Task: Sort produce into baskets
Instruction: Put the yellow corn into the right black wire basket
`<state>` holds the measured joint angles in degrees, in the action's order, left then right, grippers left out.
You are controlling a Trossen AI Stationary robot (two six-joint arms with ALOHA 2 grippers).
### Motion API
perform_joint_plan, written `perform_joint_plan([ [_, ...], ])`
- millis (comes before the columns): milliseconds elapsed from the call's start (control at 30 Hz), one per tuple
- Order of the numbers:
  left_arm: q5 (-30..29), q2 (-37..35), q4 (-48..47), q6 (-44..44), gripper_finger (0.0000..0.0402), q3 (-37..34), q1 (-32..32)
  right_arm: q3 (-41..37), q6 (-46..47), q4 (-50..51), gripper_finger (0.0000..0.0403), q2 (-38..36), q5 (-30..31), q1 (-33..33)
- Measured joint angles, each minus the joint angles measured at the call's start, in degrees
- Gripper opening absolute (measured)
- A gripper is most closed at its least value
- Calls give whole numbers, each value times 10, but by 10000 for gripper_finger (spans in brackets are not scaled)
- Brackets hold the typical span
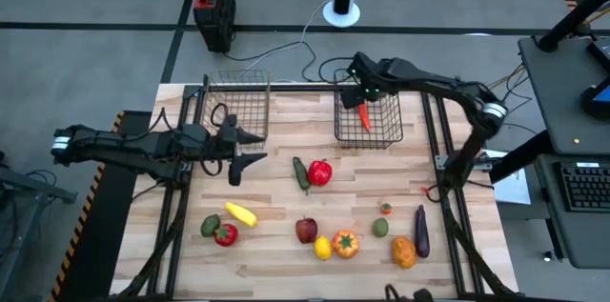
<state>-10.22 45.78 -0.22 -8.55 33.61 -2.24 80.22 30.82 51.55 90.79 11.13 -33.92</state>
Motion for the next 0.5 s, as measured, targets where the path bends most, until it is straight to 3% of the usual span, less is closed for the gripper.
perform_joint_plan([
  [333, 13, 19, 0, 0, 198, 0, -36, -67, -30, -19, 143, -134, 137, 237],
  [500, 105, 38, -8, -1, 198, 0, -72, -105, -34, -62, 139, -155, 188, 362],
])
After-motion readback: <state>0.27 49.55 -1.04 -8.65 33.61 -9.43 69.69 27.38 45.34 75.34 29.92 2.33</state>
